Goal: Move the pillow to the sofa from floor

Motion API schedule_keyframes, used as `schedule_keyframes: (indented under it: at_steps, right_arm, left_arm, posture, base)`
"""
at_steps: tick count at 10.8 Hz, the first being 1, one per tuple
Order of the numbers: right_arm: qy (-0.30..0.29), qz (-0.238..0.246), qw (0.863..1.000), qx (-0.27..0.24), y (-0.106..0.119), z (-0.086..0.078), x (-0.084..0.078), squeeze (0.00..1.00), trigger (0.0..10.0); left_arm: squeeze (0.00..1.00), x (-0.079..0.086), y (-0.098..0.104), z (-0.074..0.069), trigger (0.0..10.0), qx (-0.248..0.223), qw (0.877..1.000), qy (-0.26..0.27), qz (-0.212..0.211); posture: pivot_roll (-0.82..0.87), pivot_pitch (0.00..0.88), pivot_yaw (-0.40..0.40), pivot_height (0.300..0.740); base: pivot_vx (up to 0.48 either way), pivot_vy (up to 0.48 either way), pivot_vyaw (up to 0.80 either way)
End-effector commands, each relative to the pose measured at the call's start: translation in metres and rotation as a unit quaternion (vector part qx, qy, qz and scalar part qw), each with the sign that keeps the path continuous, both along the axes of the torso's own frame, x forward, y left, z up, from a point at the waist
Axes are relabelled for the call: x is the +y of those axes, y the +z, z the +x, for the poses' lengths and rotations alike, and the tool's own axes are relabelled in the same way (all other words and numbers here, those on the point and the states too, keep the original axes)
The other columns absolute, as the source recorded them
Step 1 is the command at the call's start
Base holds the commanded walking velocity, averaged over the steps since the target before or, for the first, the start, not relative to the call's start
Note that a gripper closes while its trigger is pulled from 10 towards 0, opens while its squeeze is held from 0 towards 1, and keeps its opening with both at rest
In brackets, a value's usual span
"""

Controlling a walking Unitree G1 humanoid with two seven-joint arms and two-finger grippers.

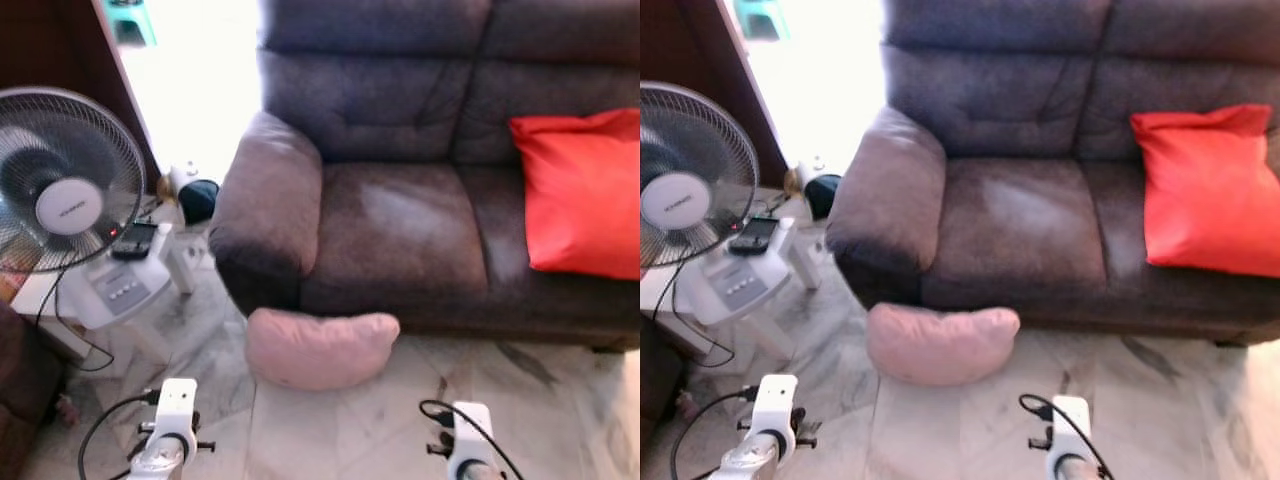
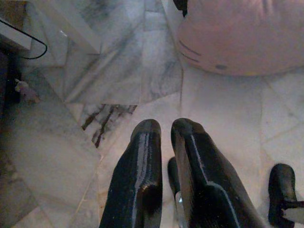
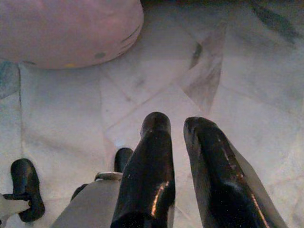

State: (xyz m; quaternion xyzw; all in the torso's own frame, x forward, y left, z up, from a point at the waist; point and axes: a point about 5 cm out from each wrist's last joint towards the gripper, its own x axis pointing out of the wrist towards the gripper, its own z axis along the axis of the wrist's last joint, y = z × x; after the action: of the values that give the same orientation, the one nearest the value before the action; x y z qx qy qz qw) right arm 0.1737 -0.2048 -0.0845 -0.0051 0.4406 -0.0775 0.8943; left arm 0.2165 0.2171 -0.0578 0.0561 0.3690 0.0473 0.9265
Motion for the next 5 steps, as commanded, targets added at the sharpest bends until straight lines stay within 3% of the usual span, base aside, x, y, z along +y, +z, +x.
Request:
schedule_keyframes:
  at_steps: [1,5]
  right_arm:
    - [-0.002,-0.002,1.0,0.0,-0.0005,-0.0059,-0.0096,0.0,10.0]
    - [-0.007,0.002,1.0,0.001,-0.0012,-0.0108,-0.015,0.0,10.0]
  left_arm:
    - [0.0,0.0037,-0.003,-0.0057,10.0,0.01,1.0,0.014,-0.001]
    - [0.0,0.0063,-0.0039,-0.0087,10.0,0.011,1.0,0.017,-0.001]
  posture:
    - [0.04,0.054,-0.039,0.74]
    - [0.04,0.044,-0.038,0.74]
  base:
    - [0.266,0.0,0.0]
    - [0.278,0.0,0.0]
